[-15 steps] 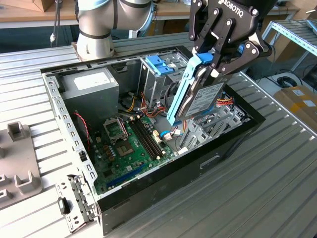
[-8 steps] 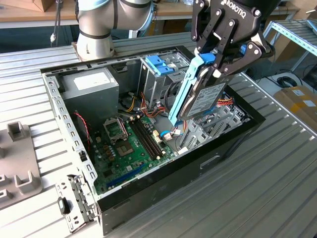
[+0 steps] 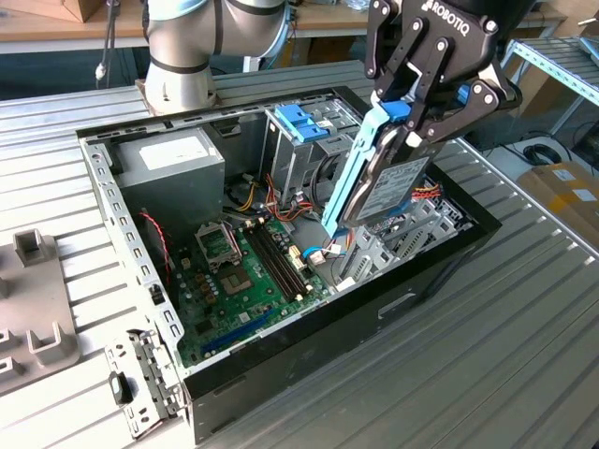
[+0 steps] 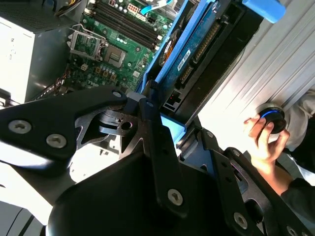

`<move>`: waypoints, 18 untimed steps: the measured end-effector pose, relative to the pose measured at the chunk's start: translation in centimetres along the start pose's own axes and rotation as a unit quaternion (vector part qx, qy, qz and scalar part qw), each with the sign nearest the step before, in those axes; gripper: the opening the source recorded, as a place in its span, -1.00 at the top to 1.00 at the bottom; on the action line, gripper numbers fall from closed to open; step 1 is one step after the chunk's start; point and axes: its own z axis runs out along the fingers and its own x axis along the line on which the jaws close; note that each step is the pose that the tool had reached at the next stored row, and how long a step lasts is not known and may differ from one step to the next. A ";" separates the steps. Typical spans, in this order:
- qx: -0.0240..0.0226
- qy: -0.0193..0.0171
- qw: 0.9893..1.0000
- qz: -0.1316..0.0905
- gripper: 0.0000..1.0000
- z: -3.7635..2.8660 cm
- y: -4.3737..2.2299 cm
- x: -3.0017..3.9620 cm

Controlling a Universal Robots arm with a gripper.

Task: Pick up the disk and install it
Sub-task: 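Pick up the disk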

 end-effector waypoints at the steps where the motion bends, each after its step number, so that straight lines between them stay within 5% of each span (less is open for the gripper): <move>1: 0.000 0.000 1.000 0.000 0.25 0.00 -0.05 0.01; 18: 0.000 0.000 1.000 0.000 0.25 0.07 -0.81 0.16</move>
